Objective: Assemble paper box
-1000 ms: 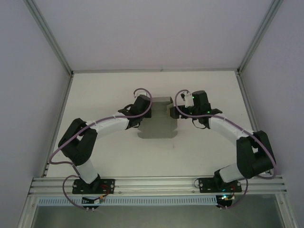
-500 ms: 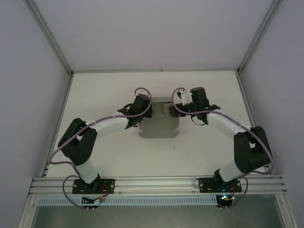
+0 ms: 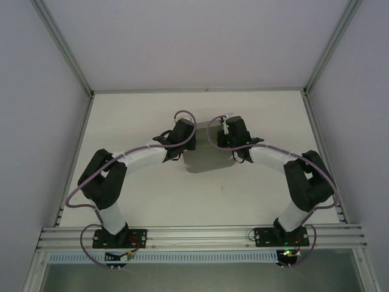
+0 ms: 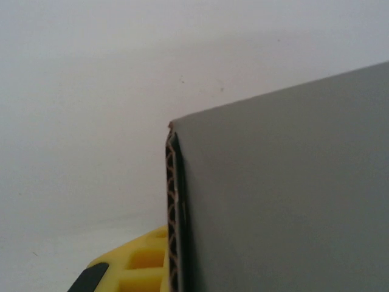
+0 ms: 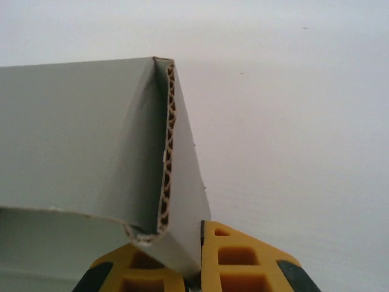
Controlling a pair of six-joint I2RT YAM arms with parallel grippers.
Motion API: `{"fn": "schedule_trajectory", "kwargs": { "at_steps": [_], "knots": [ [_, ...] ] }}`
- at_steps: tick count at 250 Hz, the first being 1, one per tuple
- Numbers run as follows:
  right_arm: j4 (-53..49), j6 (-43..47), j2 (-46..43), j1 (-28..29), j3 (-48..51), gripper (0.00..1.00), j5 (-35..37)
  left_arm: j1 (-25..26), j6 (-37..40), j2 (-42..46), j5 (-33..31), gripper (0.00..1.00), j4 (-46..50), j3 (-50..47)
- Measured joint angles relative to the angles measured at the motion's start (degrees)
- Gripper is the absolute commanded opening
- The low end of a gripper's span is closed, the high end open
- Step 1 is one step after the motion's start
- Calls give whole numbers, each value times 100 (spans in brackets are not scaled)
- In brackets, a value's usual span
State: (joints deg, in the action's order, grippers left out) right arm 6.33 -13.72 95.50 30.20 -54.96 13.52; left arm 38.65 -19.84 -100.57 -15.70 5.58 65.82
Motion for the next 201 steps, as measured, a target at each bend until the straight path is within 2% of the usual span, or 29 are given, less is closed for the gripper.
{"fn": "schedule_trajectory", "kwargs": {
  "at_steps": [36, 70, 162, 174, 201],
  "knots": [
    [-361, -527, 332, 282, -459, 0, 1117, 44, -149, -129, -7, 0, 55, 160],
    [-710, -984, 404, 402, -743, 0, 1827, 55, -247, -208, 22, 0, 42, 345],
    [-1764, -1591, 623, 544, -1438, 0, 2721, 98, -468, -208, 162, 0, 22, 433],
    [-1790, -1598, 636, 555, -1456, 14, 2765, 98, -487, -208, 175, 0, 28, 433],
    [-1368, -1436, 605, 542, -1252, 17, 2730, 96, -518, -210, 175, 0, 52, 437]
  ]
}}
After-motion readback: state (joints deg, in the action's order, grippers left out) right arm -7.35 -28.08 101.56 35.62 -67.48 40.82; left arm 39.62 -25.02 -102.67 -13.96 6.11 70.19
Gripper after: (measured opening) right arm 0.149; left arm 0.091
